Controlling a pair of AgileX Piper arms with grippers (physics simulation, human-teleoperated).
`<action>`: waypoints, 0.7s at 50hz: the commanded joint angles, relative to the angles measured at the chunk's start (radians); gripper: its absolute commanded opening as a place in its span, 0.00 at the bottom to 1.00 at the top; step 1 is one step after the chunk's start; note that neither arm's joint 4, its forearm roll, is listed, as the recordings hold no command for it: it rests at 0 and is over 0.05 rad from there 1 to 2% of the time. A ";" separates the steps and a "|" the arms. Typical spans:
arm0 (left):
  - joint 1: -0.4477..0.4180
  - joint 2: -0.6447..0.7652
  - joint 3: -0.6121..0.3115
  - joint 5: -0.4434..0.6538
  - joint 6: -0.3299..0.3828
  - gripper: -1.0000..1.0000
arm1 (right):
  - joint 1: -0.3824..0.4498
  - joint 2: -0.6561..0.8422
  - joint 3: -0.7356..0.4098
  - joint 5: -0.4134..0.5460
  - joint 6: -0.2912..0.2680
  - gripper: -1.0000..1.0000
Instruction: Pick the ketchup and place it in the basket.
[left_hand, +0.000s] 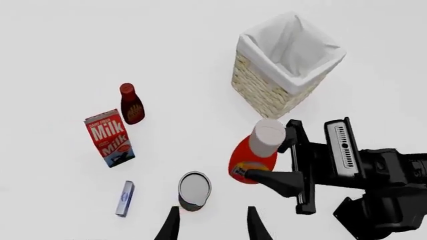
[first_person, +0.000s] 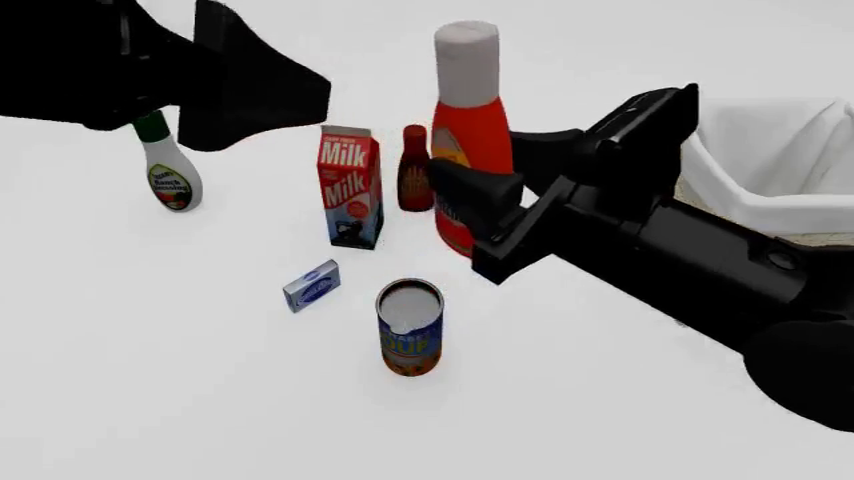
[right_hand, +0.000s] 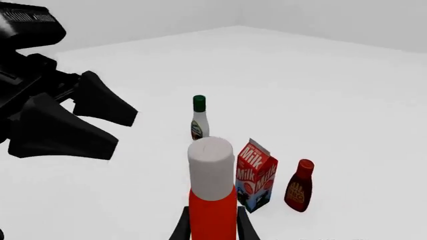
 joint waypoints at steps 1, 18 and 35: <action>0.072 -0.050 0.079 -0.074 0.009 1.00 | -0.054 -0.040 -0.017 0.034 0.001 0.00; 0.232 -0.151 0.265 -0.234 -0.150 1.00 | -0.118 -0.083 -0.036 0.076 -0.006 0.00; 0.413 -0.267 0.447 -0.404 -0.120 1.00 | -0.176 -0.135 -0.060 0.121 -0.043 0.00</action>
